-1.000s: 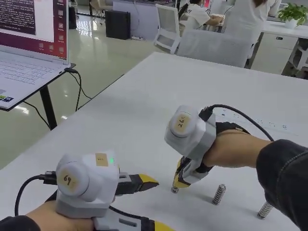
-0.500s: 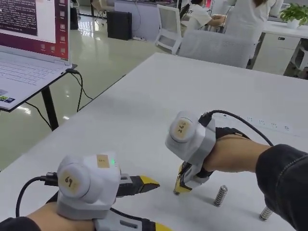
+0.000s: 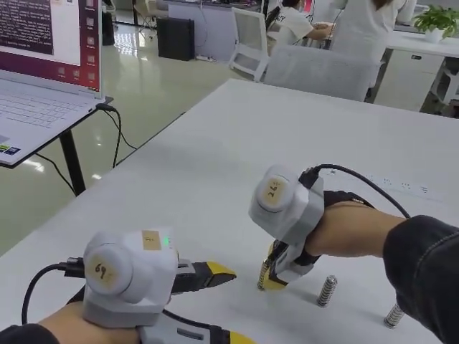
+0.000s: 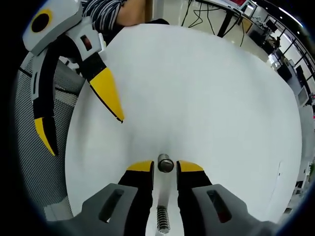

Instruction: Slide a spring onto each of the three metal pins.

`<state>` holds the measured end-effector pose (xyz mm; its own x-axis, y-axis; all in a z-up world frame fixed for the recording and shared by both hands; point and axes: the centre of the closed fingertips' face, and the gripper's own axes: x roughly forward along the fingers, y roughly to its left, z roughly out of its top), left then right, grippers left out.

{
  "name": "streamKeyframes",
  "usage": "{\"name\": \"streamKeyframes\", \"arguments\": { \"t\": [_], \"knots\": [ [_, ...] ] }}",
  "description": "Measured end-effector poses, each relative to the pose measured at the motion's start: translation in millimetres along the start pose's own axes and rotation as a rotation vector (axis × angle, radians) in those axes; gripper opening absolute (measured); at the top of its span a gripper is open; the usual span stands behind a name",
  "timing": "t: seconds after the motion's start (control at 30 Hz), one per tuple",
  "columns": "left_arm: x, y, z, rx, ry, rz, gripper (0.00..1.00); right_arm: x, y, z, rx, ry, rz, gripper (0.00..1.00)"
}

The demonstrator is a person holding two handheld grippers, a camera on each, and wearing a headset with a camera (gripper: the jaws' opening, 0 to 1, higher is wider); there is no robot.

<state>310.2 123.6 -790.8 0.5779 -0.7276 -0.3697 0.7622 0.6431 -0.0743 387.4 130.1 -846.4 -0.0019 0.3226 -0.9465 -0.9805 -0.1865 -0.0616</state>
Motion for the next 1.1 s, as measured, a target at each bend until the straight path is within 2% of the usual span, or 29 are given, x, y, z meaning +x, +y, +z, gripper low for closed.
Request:
{"name": "streamKeyframes", "arguments": {
  "t": [0.33, 0.73, 1.1],
  "knots": [
    [1.0, -0.7, 0.0, 0.003, 0.003, -0.004, 0.56, -10.8, 1.9, -8.8, 0.045, -0.05, 0.0, 0.3],
    [2.3, -0.2, 2.0, 0.001, -0.002, -0.004, 0.57, -21.6, -2.5, -23.2, 0.105, -0.103, -0.038, 0.46],
    [3.9, 0.2, 3.6, 0.0, -0.006, -0.004, 0.57, -31.6, -7.4, -35.7, 0.157, -0.158, -0.081, 0.56]
  ]
}}
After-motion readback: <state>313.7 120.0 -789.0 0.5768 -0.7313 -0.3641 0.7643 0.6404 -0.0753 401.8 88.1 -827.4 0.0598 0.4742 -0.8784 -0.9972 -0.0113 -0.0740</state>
